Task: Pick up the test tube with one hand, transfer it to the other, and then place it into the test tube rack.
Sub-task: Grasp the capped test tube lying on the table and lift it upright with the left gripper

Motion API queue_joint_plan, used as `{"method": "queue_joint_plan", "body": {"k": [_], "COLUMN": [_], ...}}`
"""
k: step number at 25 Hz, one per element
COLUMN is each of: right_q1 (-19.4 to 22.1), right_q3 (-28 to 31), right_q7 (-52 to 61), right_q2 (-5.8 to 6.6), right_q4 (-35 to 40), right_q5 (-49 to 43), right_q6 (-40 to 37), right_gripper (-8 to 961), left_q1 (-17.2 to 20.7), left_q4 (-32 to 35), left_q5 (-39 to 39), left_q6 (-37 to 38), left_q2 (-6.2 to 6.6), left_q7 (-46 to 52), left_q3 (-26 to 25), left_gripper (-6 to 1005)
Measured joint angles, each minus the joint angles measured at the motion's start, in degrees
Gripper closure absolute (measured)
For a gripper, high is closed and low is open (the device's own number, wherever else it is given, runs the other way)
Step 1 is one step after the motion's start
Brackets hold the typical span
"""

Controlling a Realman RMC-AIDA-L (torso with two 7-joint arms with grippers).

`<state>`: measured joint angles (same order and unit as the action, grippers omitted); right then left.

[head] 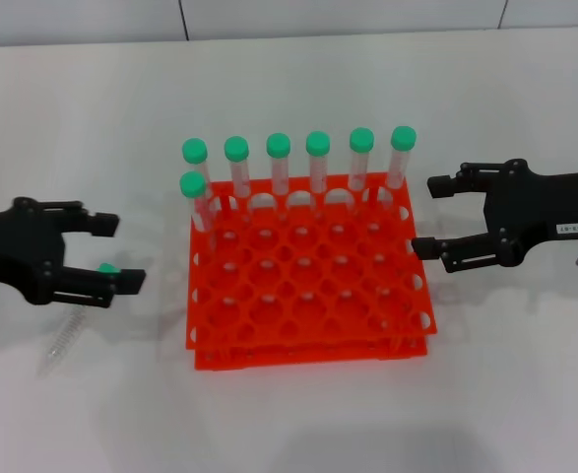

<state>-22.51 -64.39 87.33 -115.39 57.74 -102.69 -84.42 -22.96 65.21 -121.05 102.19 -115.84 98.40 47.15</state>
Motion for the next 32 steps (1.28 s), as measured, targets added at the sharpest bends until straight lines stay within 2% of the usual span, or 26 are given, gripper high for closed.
{"method": "queue_joint_plan", "body": {"k": [3, 9, 21, 32], "right_q1": [0.0, 0.0, 0.5, 0.6], "right_q3": [-0.3, -0.8, -1.0, -1.4], "right_q7": [0.0, 0.0, 0.1, 0.0], "right_q2": [0.00, 0.00, 0.00, 0.00], "right_q4": [0.0, 0.0, -0.5, -0.6], "right_q5": [0.2, 1.4, 3.4, 4.2], "right_q6": [0.0, 0.1, 0.0, 0.1], "right_gripper": [121, 123, 127, 130], "left_q1": [0.1, -0.7, -6.2, -7.1], "left_q4": [-0.1, 0.1, 0.3, 0.1], "left_q5": [-1.7, -7.2, -22.1, -25.6], "left_q6": [-0.3, -0.5, 3.6, 0.9], "left_q2": [0.83, 0.89, 2.39, 1.36], "left_q7": [2.4, 7.7, 17.1, 27.0], "left_q3": [-1.0, -2.0, -2.1, -1.6], "left_gripper": [177, 183, 196, 208]}}
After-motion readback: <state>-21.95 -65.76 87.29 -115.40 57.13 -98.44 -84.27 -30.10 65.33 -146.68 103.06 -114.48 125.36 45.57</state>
